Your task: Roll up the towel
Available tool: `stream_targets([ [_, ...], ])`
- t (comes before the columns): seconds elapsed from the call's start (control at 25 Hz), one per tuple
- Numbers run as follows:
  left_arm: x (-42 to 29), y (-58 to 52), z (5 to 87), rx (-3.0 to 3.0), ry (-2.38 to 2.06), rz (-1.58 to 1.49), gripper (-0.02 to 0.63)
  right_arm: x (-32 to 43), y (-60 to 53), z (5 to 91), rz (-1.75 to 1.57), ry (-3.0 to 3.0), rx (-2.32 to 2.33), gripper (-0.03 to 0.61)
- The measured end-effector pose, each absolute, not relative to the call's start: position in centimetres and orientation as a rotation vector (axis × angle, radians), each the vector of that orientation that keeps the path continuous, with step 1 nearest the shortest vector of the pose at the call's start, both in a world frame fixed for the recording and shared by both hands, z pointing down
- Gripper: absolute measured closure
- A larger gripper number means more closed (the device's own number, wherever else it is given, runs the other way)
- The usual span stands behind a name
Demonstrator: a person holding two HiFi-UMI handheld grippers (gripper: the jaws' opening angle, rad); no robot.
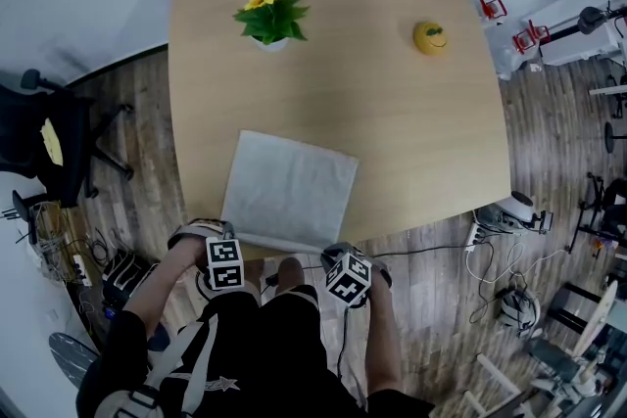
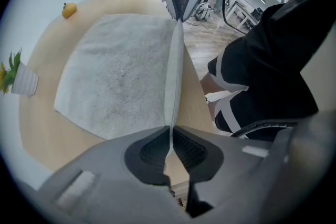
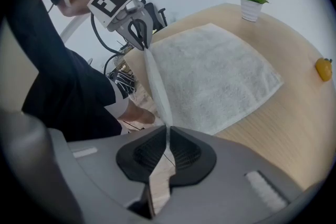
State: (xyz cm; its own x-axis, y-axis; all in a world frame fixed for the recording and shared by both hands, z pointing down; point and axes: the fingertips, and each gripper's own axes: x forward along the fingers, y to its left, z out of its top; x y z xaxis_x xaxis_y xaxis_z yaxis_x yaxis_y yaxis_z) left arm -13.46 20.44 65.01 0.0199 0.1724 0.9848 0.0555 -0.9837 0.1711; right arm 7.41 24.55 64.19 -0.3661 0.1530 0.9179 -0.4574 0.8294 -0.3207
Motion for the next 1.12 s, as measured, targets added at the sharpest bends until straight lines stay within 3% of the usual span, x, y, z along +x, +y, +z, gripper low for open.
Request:
stream_targets([
  [0.6,-13.4,19.5,65.3,2.034,0.373,2.072,0.583,7.3,23.5,63.6,0.953,-1.808,0.09,0.551],
  [1.12,-12.5,15.4,65.8,2.096,0.281,2.111,0.577,8.2,19.8,63.9,0.843,-1.84,0.133,0.548],
])
